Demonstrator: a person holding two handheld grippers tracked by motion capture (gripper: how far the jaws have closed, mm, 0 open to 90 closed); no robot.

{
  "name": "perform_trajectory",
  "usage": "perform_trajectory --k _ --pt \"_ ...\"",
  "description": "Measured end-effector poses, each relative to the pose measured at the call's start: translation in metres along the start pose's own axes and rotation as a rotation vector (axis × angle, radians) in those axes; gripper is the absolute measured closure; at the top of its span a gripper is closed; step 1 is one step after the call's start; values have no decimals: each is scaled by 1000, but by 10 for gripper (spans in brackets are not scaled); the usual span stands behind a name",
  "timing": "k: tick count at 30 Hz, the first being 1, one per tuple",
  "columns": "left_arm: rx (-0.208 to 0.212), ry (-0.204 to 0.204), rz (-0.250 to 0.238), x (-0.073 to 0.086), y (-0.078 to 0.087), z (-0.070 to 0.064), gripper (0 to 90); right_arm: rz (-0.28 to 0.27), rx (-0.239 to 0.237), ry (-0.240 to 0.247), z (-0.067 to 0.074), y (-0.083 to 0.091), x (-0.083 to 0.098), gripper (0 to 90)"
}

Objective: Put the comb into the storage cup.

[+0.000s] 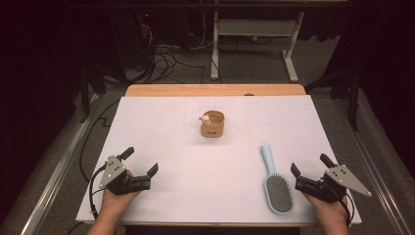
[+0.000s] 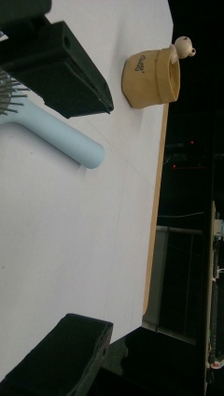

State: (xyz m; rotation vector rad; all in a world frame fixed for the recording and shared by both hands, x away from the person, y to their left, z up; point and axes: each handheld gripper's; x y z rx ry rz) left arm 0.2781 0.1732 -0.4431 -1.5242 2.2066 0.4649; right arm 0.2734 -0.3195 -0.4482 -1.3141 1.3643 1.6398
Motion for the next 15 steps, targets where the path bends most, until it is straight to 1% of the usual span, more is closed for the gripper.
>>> perform_trajectory --k 2,3,7,8,9,10,11,15 --pt "-4 11 -1 1 0 -1 2 -1 2 1 0 0 0 3" --pt "-9 27 1 1 0 -2 2 0 3 -1 0 0 0 3" --pt "-9 25 4 1 0 -1 2 2 1 2 0 -1 0 3" --pt "0 4 0 0 0 0 2 3 0 5 0 -1 0 3" --pt "1 4 -1 0 1 0 2 5 -1 6 0 -1 0 3" --pt "-5 20 1 0 1 -1 2 5 -1 5 1 -1 0 3" --pt "-6 26 0 0 1 -1 2 5 -1 6 1 -1 0 3" --pt "-5 21 1 0 0 -1 2 10 -2 6 1 -2 0 3"
Point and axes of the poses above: each handheld gripper's, and its own axes: y roughly backward along the jaws, x roughly out of its underside, z roughly to its left, and after that the axes turned 7 degrees about z, right-handed
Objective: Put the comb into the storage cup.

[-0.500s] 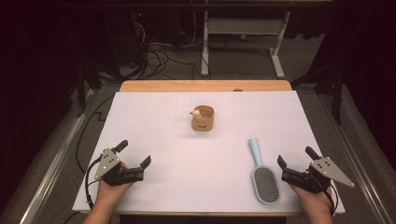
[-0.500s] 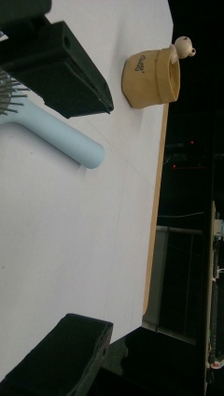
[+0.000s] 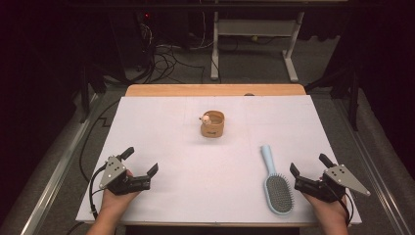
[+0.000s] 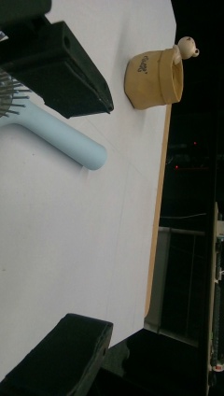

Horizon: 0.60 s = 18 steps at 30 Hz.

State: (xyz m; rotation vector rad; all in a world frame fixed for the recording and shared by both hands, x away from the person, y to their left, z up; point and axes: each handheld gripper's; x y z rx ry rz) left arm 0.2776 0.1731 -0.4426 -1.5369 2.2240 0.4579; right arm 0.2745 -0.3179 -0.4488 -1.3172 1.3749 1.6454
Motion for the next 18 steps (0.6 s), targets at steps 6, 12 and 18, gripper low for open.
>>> perform_trajectory --k 6,12,18 --pt "-1 1 2 0 0 0 2 1 0 -4 -1 0 0 3" --pt "-2 4 3 0 0 0 2 5 -13 -4 0 0 0 10" --pt "4 -12 7 1 0 1 2 16 -22 -1 0 0 0 45"
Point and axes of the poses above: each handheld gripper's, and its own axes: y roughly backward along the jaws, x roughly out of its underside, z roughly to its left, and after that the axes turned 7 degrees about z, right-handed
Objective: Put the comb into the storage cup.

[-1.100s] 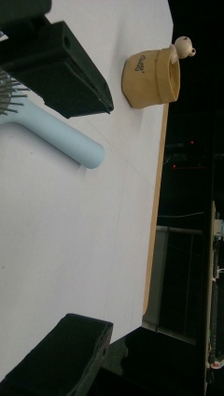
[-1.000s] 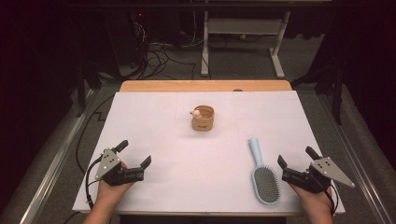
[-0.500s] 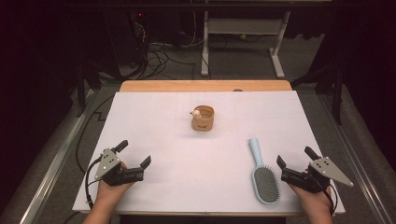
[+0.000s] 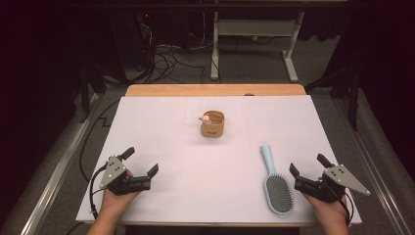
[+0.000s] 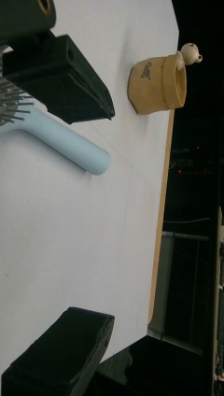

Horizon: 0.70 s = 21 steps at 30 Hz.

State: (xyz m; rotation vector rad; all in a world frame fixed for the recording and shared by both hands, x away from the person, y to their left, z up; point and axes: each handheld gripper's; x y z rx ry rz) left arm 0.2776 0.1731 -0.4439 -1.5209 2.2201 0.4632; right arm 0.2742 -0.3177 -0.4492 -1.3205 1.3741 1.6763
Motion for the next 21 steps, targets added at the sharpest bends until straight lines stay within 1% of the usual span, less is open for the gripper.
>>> perform_trajectory --k 4,6,9,10,13,15,18,21 --pt "2 8 -2 0 0 0 2 6 -7 4 1 -1 0 67" --pt "5 4 -3 0 0 0 2 8 -6 8 1 -1 1 83" --pt "8 2 2 0 1 0 2 11 -8 15 2 -1 1 124" --pt "8 -2 0 0 1 0 2 11 -10 15 2 -1 1 138" --pt "10 1 3 0 1 0 2 12 -11 11 2 0 1 172" --pt "11 2 3 -1 1 0 2 12 -13 8 2 0 1 209" --pt "6 15 6 -1 1 -1 2 15 -17 11 2 1 1 286" --pt "4 17 3 -1 1 -1 2 25 -36 12 2 1 1 357"
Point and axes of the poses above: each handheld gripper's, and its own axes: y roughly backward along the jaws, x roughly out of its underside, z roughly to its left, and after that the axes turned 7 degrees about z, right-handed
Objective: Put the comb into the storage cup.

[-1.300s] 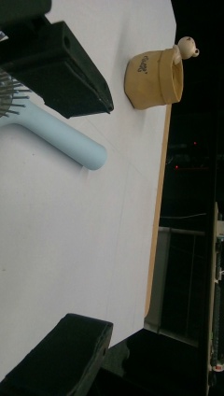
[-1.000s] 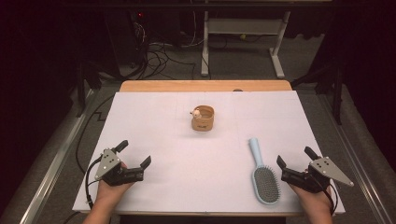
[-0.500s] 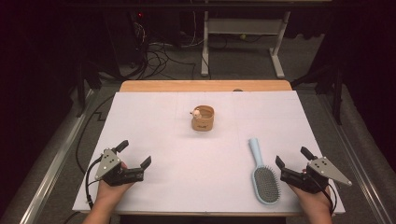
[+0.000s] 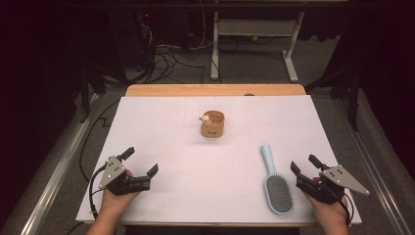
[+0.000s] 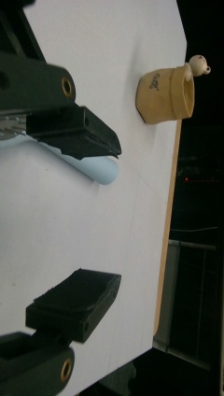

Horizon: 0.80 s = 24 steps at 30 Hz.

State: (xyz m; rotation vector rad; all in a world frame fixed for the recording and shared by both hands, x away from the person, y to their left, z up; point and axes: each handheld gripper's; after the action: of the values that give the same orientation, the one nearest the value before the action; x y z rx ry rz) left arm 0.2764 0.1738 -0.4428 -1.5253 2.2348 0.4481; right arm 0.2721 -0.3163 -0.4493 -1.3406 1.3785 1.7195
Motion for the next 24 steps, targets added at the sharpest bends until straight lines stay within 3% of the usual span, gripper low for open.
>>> perform_trajectory --k 13,21,24 --pt "11 -19 -5 -2 0 1 2 54 -61 21 7 1 -5 724" --pt "4 3 -5 -2 1 0 2 70 -75 48 12 3 -6 891" --pt "7 0 -5 -3 1 1 2 78 -89 60 13 4 -6 900"
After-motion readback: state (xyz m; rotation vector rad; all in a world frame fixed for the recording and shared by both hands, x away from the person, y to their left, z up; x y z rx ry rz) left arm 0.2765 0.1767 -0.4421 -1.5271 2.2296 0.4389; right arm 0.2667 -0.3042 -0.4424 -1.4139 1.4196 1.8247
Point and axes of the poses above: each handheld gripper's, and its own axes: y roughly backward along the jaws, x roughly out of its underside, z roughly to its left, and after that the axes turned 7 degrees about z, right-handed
